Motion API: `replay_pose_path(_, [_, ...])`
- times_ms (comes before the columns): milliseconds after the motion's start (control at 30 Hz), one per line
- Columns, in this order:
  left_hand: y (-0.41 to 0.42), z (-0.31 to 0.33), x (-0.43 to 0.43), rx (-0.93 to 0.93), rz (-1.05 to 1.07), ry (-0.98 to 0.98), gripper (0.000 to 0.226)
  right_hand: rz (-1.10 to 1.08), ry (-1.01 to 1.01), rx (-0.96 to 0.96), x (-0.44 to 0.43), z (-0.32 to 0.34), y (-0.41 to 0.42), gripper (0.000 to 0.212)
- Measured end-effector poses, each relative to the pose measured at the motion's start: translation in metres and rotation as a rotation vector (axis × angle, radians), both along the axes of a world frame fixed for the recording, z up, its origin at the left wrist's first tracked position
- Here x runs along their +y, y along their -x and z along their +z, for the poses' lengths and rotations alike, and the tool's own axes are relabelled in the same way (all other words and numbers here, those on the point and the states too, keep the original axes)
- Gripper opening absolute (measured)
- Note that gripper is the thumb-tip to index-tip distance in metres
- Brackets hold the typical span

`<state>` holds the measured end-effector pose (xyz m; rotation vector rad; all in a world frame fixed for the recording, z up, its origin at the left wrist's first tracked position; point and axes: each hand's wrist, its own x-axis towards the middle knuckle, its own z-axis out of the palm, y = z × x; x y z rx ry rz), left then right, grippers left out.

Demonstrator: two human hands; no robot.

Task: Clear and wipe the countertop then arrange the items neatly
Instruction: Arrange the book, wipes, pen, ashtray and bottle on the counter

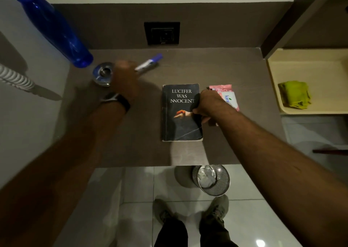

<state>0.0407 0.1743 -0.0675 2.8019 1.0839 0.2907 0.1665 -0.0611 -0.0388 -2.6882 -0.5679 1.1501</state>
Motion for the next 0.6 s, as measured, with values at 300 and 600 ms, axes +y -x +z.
replay_pose_path(300, [-0.082, -0.025, -0.056, 0.234, -0.341, 0.153, 0.027, 0.030, -0.018, -0.084, 0.003, -0.008, 0.002, 0.041])
replay_pose_path(600, [-0.076, -0.037, -0.040, 0.185, -0.502, 0.185, 0.023, 0.027, -0.009, -0.076, 0.005, -0.011, -0.001, 0.035])
